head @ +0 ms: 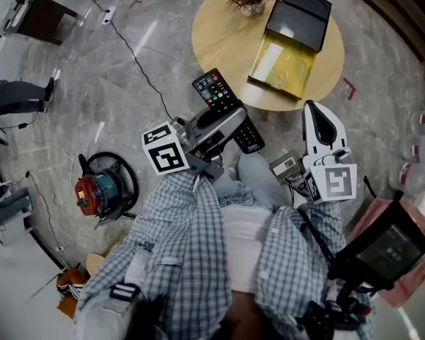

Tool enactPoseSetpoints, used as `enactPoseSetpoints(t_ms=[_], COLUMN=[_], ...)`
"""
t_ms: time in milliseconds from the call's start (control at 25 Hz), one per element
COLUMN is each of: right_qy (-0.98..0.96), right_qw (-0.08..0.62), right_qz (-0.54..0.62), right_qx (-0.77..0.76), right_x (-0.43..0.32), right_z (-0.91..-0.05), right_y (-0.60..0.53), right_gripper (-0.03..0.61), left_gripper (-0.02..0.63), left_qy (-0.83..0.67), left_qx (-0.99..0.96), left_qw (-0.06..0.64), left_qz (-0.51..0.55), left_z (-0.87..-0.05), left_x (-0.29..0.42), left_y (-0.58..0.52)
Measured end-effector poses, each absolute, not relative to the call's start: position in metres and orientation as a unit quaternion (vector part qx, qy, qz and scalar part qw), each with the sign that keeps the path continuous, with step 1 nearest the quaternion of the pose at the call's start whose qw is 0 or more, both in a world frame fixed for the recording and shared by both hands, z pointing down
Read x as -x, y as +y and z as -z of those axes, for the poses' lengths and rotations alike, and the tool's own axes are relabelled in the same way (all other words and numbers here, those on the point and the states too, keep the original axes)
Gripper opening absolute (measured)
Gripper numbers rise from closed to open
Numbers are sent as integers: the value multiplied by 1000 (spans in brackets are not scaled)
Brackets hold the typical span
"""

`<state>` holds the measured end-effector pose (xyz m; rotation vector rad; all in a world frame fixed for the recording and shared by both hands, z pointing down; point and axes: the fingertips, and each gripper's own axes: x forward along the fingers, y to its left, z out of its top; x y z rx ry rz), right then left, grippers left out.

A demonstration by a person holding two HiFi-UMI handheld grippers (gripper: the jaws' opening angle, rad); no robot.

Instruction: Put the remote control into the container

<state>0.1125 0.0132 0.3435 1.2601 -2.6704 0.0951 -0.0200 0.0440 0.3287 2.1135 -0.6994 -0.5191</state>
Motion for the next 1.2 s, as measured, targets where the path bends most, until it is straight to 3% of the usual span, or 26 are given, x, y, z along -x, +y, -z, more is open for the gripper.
enactPoseSetpoints(t_ms=[1000, 1200], right_qy=[-899, -902], right_qw=[77, 49], right_qz=[-37, -55], right_qx=[-429, -426], right_x=[-131, -122], right_z=[-341, -337], right_y=[-43, -53], right_gripper=[8, 8], left_gripper=[115, 114], left_qy=[-281, -268], left_qx=[-848, -850], left_qw=[402, 407], left_qz=[204, 198], left_z=[-321, -324], left_x=[6, 8], left_y=[-5, -22])
